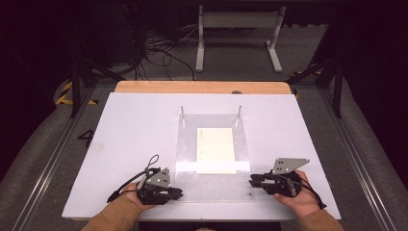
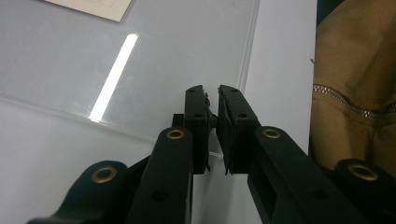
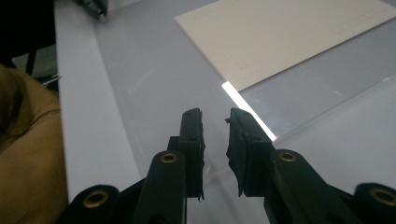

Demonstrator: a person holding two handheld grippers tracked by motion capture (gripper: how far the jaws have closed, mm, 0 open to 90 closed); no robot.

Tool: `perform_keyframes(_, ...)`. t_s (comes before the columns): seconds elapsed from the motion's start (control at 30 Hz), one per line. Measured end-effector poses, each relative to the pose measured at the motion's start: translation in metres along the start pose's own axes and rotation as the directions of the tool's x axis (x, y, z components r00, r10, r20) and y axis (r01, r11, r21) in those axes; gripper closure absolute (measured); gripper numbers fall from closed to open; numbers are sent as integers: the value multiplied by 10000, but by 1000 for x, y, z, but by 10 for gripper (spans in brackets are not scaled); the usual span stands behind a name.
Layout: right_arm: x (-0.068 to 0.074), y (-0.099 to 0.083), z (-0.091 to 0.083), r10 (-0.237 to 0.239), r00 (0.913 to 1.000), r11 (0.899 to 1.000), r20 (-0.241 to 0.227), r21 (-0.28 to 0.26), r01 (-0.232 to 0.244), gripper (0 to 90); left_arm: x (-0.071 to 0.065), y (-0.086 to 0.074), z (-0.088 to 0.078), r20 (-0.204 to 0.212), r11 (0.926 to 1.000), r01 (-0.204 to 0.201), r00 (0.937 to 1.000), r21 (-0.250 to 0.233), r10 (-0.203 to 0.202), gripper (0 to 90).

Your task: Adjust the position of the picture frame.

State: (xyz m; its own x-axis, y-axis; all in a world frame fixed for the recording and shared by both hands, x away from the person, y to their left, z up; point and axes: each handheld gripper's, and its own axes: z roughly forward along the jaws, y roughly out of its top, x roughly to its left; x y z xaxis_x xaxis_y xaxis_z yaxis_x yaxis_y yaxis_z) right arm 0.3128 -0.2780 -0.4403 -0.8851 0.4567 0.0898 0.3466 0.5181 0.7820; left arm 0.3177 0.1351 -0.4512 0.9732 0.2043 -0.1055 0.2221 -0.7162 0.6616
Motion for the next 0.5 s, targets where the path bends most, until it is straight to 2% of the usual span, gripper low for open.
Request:
perform_keyframes(0.03, 0, 0, 0, 0, 10000, 10000, 0, 0, 0, 743, 0, 0, 0, 0, 10000, 0, 10000, 0, 0, 822)
perform_keyframes(0.07, 7, -2, 1, -211, 9995, 9997, -248, 125, 215, 738, 0, 0, 0, -10, 10000, 14, 10000, 4, -14, 822)
perform_keyframes(0.2, 10, -6, 4, -379, 9987, 9981, -350, 468, 396, 737, -1, 0, 0, -34, 10000, 41, 10000, 9, -41, 821)
perform_keyframes(0.3, 13, -8, 6, -455, 9971, 9977, -609, 473, 485, 743, 0, 0, 0, 63, 10000, 48, 10000, -13, -48, 821)
perform_keyframes(0.4, 19, -9, 10, -788, 9934, 9933, -831, 776, 853, 770, 1, -1, 0, 90, 10000, 72, 9999, -11, -72, 820)
perform_keyframes(0.5, 21, -8, 10, -1105, 9920, 9897, -611, 848, 1155, 812, 1, -1, 0, 226, 9999, 149, 9996, -50, -148, 821)
